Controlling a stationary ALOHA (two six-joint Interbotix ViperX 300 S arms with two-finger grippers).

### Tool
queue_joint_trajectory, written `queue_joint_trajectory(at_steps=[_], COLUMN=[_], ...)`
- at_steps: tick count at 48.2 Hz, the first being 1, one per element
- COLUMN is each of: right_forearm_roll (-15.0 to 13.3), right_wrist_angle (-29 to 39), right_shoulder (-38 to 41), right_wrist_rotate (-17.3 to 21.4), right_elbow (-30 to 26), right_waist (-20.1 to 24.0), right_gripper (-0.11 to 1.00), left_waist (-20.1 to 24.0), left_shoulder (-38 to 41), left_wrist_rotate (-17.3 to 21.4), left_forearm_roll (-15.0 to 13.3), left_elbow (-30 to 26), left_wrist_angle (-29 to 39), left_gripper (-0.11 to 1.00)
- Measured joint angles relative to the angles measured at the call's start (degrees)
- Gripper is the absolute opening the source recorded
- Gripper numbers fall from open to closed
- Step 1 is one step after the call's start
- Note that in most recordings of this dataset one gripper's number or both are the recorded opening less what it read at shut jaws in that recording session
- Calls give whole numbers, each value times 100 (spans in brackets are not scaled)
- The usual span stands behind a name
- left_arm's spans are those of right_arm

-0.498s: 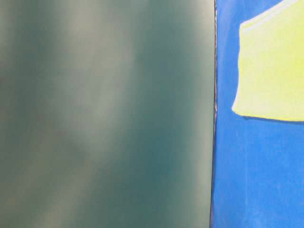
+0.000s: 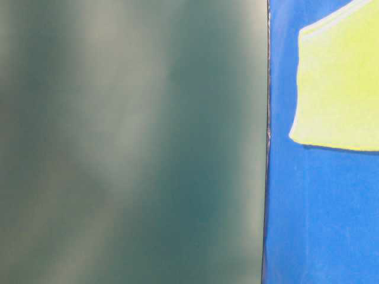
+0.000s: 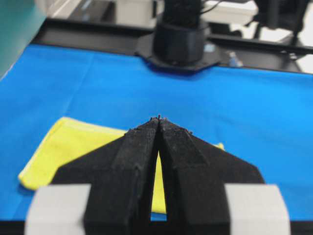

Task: Fold a vertical towel.
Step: 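Move both grippers inward toward the far corners of the yellow towel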

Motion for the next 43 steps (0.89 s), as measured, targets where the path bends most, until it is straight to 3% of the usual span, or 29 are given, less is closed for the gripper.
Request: queue_joint_trajectory(at_steps=[7, 10, 13, 19, 21, 25, 43], right_forearm_roll=[0, 0, 0, 0, 0, -9, -211], right_wrist_angle=[176, 220, 237, 255, 255, 246, -70], right_shoulder=[387, 589, 800, 1345, 1547, 1951, 3779], right_wrist_rotate=[62, 70, 79, 79, 70, 62, 35], right_elbow=[-9, -9, -9, -97, -141, -229, -800], right_waist=[-606, -853, -1063, -1538, -1670, -1837, -2092], right_gripper=[1, 1, 4, 39, 51, 65, 60], left_waist=[334, 457, 589, 888, 976, 1107, 1547], left_shoulder=[554, 782, 1081, 1705, 1925, 2417, 4403], left_wrist_rotate=[-299, -334, -343, -334, -325, -281, -105], left_forearm_roll=[-9, -9, 0, -9, -9, -9, 9], left_elbow=[-167, -272, -404, -677, -773, -1011, -2109], left_wrist_angle=[-53, -53, -53, -53, -53, -53, -70], left_gripper=[3, 14, 33, 69, 76, 76, 77])
